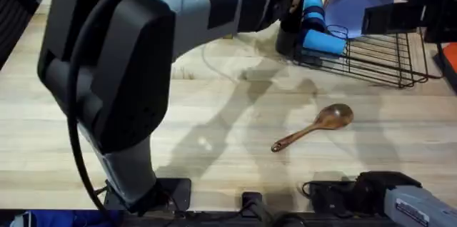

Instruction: Pick up the spoon on the table one by one and put them onto the rack

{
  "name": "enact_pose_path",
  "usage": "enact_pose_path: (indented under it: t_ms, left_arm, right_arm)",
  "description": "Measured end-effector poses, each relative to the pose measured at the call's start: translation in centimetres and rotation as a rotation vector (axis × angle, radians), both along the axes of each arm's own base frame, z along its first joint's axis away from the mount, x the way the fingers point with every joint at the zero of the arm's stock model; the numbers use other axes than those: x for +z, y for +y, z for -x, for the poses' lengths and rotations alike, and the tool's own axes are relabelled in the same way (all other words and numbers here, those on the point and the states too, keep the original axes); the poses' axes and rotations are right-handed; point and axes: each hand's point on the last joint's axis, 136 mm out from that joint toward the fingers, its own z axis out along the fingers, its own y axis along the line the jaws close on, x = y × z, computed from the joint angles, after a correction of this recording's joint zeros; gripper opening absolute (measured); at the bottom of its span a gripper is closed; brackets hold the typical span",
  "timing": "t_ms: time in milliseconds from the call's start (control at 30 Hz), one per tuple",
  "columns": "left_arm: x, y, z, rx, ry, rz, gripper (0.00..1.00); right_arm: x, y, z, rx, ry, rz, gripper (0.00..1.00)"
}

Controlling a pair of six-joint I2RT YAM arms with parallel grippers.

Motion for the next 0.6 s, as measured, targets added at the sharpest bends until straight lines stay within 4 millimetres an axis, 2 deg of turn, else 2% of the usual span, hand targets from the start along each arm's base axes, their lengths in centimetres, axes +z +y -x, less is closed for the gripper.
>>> enact_pose_path:
  t_ms: [433,600]
  left_arm:
    - [-0.8,0.0,0.0,-0.004,0.002,-0.036,0.044]
    - [-3.1,0.3,0.3,-0.006,0.073,-0.098,0.044]
  right_arm:
    - [0.0,0.0,0.0,0.000,0.000,0.000,0.996]
    - [0.0,0.0,0.0,0.000,0.000,0.000,0.996]
